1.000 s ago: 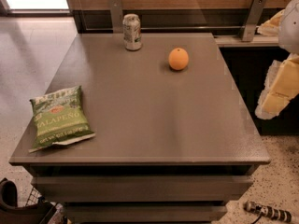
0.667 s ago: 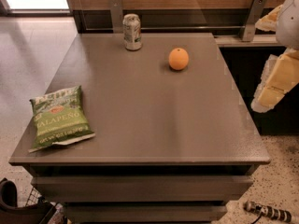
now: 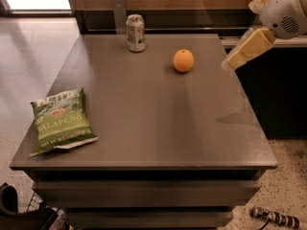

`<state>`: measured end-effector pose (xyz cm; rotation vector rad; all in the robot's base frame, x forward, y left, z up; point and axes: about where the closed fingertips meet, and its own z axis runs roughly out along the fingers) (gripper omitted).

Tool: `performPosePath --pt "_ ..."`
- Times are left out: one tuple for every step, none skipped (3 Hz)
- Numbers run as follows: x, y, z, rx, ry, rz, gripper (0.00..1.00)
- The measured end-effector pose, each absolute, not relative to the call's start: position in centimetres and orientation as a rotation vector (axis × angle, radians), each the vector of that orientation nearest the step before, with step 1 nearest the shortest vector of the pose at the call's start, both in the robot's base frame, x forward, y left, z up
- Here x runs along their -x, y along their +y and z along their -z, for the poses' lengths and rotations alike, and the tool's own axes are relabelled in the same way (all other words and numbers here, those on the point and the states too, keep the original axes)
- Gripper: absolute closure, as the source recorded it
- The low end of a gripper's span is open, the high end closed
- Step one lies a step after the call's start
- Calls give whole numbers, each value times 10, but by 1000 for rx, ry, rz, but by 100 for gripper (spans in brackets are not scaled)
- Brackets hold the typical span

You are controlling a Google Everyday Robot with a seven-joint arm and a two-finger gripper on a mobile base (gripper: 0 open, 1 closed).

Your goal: Move orange near green jalapeno chip bag

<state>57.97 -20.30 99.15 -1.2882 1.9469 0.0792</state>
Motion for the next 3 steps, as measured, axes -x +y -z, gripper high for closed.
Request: performPosePath --pt "-634 -195 -993 1151 1820 -142 0" --pt "-693 -171 -970 1003 1763 -265 0" --pt "-725 -150 -944 945 1790 -409 0"
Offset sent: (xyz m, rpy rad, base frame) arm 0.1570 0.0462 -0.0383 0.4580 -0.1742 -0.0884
